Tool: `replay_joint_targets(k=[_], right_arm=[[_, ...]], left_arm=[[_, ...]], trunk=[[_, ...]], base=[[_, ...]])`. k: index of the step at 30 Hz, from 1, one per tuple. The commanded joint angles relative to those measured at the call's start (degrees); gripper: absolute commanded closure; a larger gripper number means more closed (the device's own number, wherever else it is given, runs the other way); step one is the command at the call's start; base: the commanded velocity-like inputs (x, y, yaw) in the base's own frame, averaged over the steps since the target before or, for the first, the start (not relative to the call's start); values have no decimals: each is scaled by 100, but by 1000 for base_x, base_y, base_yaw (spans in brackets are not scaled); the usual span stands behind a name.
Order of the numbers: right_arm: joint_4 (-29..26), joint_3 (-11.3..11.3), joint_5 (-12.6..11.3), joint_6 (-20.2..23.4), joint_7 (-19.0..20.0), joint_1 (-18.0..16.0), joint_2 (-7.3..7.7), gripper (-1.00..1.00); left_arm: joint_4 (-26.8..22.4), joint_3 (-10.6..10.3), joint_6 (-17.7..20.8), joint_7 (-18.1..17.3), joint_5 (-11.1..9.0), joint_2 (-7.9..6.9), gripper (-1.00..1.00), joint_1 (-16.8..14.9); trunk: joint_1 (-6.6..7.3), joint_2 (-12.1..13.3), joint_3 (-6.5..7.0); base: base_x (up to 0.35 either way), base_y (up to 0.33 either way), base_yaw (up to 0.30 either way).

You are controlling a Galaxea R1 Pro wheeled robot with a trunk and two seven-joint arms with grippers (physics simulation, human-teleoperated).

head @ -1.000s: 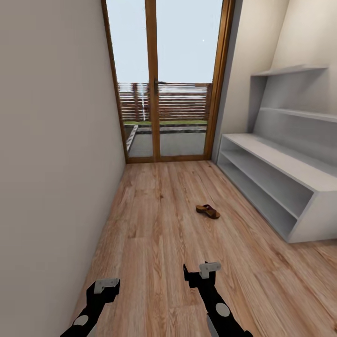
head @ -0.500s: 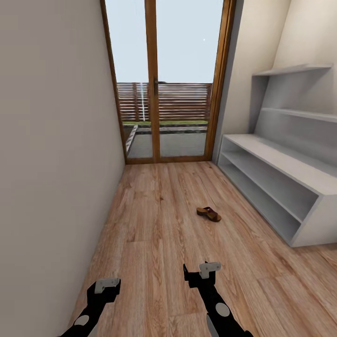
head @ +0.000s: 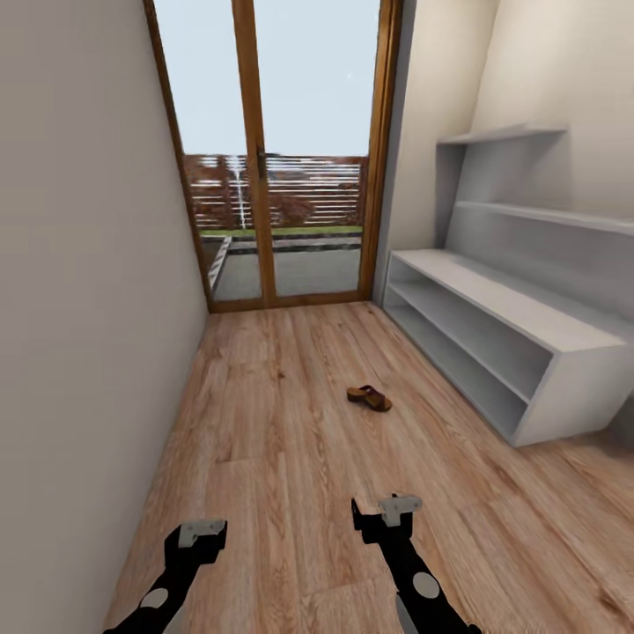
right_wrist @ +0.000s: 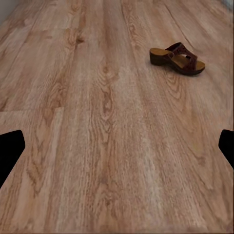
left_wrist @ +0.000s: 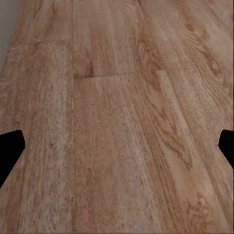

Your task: Pick up the two gym shoes and the two sandals from the corridor floor and place them onto the hallstand (shoe rack) in the corridor, making sure they are on the rack and not on the floor. Arrange them so the two gym shoes are next to each other and the two sandals are next to each other.

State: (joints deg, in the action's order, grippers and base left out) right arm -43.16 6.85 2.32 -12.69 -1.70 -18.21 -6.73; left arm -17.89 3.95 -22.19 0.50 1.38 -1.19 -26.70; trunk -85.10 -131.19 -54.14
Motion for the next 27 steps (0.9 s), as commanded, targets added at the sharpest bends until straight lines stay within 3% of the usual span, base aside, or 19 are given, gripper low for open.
replay_joint_targets(k=[1, 7, 8, 14, 15, 20, 27], right_arm=[[4, 1, 22, -60, -20, 1, 120, -100], [16, -12, 6, -136, -29, 13, 585, -100], [117, -27, -4, -171, -41, 41, 792, -100], [227, -35, -4, -435, -285, 178, 884, -100], [325, -53, -3, -762, -696, 314, 947, -100], [619, -64, 1, -1037, -1151, 393, 982, -100], [1281, -121, -2, -1113, -1281, 405, 997, -100]], left_arm=[[0, 20, -17, -5, 16, 4, -100, -2], [30, 25, -19, -21, 19, 16, -100, -2], [17, 26, -27, -45, 13, 13, -100, 1], [26, 26, -30, -51, 12, 25, -100, 2], [22, 26, -26, -41, 13, 29, -100, 3], [43, 26, -28, -35, 25, 37, -100, 4], [54, 22, -38, -36, 35, 79, -100, 12]], trunk=[[1, -2, -5], [1, -2, -5], [1, -2, -5], [1, -2, -5], [1, -2, -5], [1, -2, -5], [1, -2, -8]], base=[[0, 0, -295], [0, 0, -297], [0, 0, -300], [37, 0, -300], [262, 0, -300], [305, 0, -300], [334, 0, -298]])
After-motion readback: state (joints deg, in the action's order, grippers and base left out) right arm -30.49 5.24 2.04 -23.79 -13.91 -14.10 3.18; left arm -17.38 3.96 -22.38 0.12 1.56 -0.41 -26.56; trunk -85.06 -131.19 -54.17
